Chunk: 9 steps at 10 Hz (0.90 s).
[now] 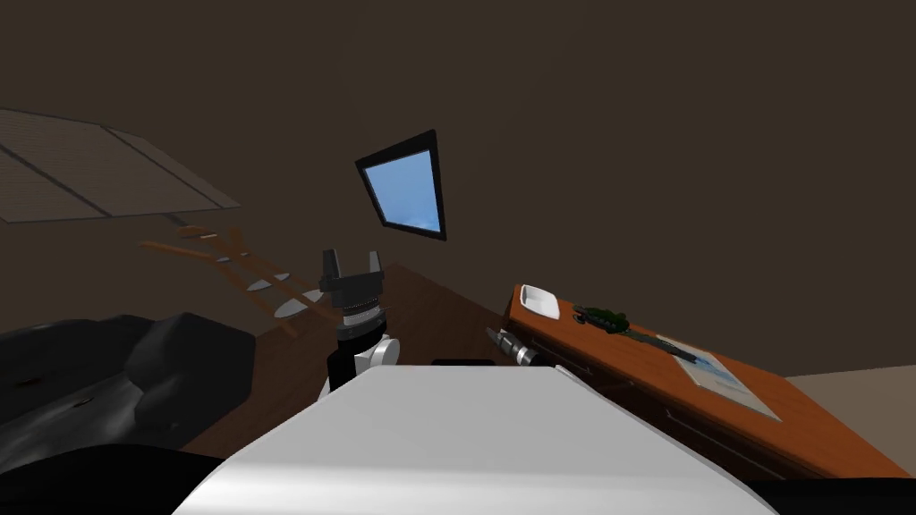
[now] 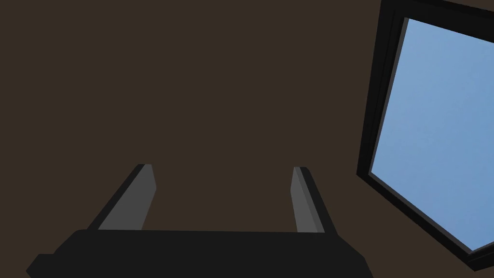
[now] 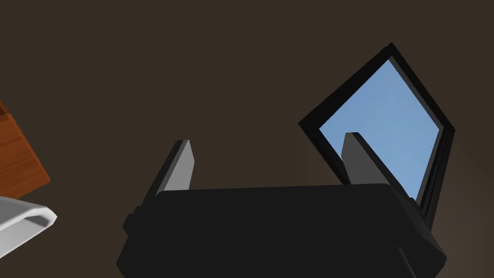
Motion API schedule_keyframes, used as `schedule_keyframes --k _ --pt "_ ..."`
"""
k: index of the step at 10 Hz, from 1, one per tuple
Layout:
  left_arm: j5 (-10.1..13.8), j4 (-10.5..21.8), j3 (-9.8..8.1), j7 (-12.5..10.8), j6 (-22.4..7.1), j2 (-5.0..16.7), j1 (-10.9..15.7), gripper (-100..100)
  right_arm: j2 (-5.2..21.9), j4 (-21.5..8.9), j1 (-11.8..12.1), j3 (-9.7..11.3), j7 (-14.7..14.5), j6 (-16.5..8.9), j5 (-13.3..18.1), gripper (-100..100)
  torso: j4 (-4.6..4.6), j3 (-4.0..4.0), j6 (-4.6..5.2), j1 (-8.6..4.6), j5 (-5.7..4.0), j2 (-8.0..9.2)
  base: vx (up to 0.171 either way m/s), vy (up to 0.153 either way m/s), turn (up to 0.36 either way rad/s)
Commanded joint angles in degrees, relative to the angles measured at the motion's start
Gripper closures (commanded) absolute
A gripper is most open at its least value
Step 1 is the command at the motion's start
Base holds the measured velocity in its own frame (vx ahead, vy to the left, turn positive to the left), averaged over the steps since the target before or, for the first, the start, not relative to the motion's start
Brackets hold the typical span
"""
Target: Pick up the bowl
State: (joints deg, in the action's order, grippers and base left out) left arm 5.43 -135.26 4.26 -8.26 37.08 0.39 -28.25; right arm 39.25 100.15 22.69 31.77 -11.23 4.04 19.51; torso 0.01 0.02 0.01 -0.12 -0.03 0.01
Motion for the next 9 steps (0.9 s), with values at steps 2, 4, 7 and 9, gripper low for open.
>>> schedule_keyframes --k 2,4,7,9 --pt "0.0 0.0 0.0 0.0 0.0 0.0 0.0 0 4.2 -2.2 -0.3 2.0 -1.6 -3.5 2.0 -100 0.0 0.0 0.04 -0.02 0.01 -0.01 -0.013 -0.01 0.165" --pt "0.0 0.0 0.0 0.0 0.0 0.0 0.0 0 6.6 -4.3 -0.5 3.3 -2.8 -5.3 3.5 -100 0.01 0.01 0.0 -0.04 0.0 0.01 -0.016 -0.016 0.204" --pt "0.0 0.0 0.0 0.0 0.0 0.0 0.0 0 11.1 -8.4 -1.0 5.7 -5.0 -8.7 6.3 -100 0.0 -0.01 0.01 -0.05 0.0 -0.03 -0.006 -0.013 0.191" --pt "0.0 0.0 -0.01 0.0 0.0 0.0 0.0 0 13.2 -10.4 -1.2 6.8 -6.1 -10.3 7.6 -100 -0.01 -0.04 0.03 -0.05 -0.01 -0.07 0.002 -0.012 0.131"
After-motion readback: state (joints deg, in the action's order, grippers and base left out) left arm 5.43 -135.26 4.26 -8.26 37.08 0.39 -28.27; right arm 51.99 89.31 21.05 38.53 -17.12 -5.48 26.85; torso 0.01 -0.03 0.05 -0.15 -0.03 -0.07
